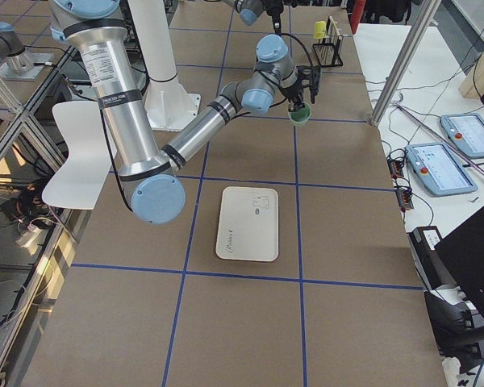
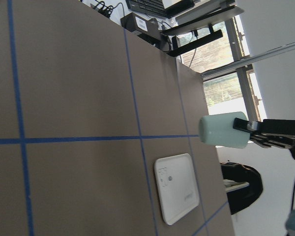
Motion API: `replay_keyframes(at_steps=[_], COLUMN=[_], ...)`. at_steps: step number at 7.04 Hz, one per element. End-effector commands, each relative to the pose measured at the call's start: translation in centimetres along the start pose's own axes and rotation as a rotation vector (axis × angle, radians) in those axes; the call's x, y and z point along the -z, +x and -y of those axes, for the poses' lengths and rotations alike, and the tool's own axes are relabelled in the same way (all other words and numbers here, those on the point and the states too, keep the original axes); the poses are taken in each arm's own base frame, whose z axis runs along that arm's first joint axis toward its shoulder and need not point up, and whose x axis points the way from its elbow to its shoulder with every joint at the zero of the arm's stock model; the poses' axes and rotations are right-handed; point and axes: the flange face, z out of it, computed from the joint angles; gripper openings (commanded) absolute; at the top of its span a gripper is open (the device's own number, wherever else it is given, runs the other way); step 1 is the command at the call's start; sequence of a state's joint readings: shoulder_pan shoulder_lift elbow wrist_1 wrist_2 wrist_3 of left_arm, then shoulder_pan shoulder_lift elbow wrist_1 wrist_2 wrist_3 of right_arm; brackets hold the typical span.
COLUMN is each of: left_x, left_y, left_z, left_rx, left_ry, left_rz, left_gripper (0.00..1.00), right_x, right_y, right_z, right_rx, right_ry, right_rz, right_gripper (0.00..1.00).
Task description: Left arm grabs green cup and hands to right arm on tray
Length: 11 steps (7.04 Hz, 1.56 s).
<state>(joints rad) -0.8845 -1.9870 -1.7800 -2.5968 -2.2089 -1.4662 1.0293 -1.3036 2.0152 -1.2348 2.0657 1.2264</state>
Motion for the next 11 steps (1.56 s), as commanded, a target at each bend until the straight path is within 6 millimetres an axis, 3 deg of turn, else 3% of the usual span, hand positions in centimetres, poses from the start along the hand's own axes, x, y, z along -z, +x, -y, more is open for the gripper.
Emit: replay_keyframes(at_steps=[1, 3, 4, 5, 6, 7, 8, 9, 10, 11], left_x=[2.8, 8.5, 13.4, 17.2, 19.3, 22.5, 25.6, 27.8, 31.7, 34.0], left_y=[-7.3, -16.5, -21.8, -25.1, -26.4, -29.5, -30.5, -33.5, -35.5, -35.2], left_z=[2.5, 3.7, 3.5, 3.9, 4.4, 3.2, 3.0, 1.6, 1.4, 1.2], left_rx=[-0.08, -0.242, -0.324, -0.315, -0.32, -0.342, -0.367, -0.273, -0.141, -0.159], left_ry=[0.013, -0.042, -0.072, -0.105, -0.154, -0.195, -0.188, -0.209, -0.201, -0.188], left_rz=[0.266, 0.502, 0.593, 0.684, 0.734, 0.779, 0.796, 0.821, 0.766, 0.704], left_gripper=[1.0, 1.0, 1.0, 1.0, 1.0, 1.0, 1.0, 1.0, 1.0, 1.0], right_x=[-0.5, 0.1, 0.4, 0.3, 0.2, 0.1, 0.0, 0.0, -0.6, -1.6], right_y=[7.3, 8.9, 9.9, 12.4, 13.2, 13.2, 14.2, 16.4, 18.0, 19.3], right_z=[-1.0, -2.0, -2.6, -3.6, -3.9, -4.0, -4.6, -5.5, -5.7, -5.9], right_rx=[0.129, 0.214, 0.258, 0.31, 0.316, 0.323, 0.328, 0.334, 0.339, 0.343], right_ry=[-0.031, -0.105, -0.161, -0.202, -0.22, -0.229, -0.229, -0.213, -0.206, -0.207], right_rz=[-0.208, -0.407, -0.469, -0.492, -0.496, -0.484, -0.458, -0.432, -0.422, -0.422], right_gripper=[0.0, 0.0, 0.0, 0.0, 0.0, 0.0, 0.0, 0.0, 0.0, 0.0])
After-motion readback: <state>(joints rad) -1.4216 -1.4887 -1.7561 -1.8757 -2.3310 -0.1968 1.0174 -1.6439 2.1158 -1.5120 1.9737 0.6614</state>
